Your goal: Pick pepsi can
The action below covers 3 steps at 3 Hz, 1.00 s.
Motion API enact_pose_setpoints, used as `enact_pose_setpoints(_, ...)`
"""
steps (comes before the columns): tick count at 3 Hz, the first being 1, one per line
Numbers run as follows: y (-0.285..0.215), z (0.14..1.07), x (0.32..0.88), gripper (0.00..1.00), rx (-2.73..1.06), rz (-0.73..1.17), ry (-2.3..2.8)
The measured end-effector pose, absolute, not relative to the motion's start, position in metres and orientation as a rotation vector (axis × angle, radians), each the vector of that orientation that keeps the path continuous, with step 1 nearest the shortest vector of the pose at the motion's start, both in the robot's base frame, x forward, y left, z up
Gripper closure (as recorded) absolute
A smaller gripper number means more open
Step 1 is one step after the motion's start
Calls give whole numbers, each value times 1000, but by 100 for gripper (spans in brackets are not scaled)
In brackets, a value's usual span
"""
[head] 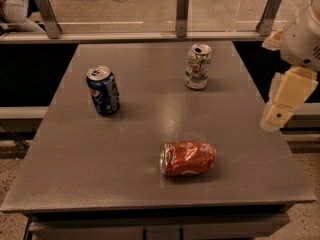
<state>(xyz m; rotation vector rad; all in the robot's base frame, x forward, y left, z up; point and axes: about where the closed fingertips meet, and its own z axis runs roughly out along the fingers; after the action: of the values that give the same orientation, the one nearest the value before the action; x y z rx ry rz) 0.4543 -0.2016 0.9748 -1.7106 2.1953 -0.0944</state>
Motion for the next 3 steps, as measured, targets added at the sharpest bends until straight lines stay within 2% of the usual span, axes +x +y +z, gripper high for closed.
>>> enact_pose_setpoints(1,-156,981,502,0,-1740,-66,2085)
enact_pose_setpoints(3,-22,981,582,0,-1968,0,1877)
